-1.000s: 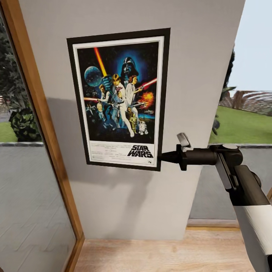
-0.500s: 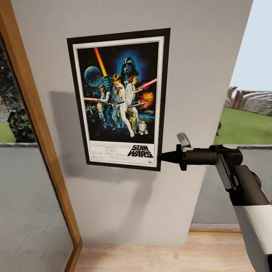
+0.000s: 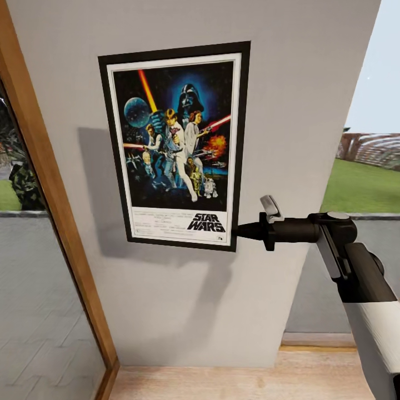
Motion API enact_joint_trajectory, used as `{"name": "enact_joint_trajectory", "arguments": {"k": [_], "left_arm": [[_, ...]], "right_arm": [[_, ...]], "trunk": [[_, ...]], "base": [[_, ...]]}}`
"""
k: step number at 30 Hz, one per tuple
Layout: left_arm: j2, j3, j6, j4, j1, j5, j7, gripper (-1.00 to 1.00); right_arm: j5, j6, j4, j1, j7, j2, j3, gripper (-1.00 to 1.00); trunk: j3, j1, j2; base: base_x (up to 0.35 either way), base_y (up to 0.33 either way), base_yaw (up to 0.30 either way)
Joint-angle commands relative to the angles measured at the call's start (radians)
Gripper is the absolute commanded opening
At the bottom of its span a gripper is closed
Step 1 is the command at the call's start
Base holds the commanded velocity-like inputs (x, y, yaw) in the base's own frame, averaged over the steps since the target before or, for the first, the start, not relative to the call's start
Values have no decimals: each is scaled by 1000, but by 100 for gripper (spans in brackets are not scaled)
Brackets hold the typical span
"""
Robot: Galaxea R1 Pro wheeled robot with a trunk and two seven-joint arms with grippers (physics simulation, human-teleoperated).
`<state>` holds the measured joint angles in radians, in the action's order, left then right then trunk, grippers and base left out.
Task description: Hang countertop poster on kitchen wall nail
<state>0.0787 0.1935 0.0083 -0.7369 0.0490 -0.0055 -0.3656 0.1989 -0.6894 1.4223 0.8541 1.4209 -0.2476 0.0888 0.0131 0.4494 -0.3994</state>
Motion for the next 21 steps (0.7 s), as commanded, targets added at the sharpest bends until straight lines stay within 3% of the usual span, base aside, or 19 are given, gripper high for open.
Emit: {"name": "enact_joint_trajectory", "arguments": {"k": [1, 21], "left_arm": [[0, 3, 1, -1, 0, -1, -6, 100], [0, 3, 1, -1, 0, -1, -6, 100]], "right_arm": [[7, -12, -1, 0, 0, -1, 2, -100], [7, -12, -1, 0, 0, -1, 0, -100]], "trunk": [[0, 1, -1], [0, 1, -1]], "base": [[80, 0, 0], [63, 0, 0]]}}
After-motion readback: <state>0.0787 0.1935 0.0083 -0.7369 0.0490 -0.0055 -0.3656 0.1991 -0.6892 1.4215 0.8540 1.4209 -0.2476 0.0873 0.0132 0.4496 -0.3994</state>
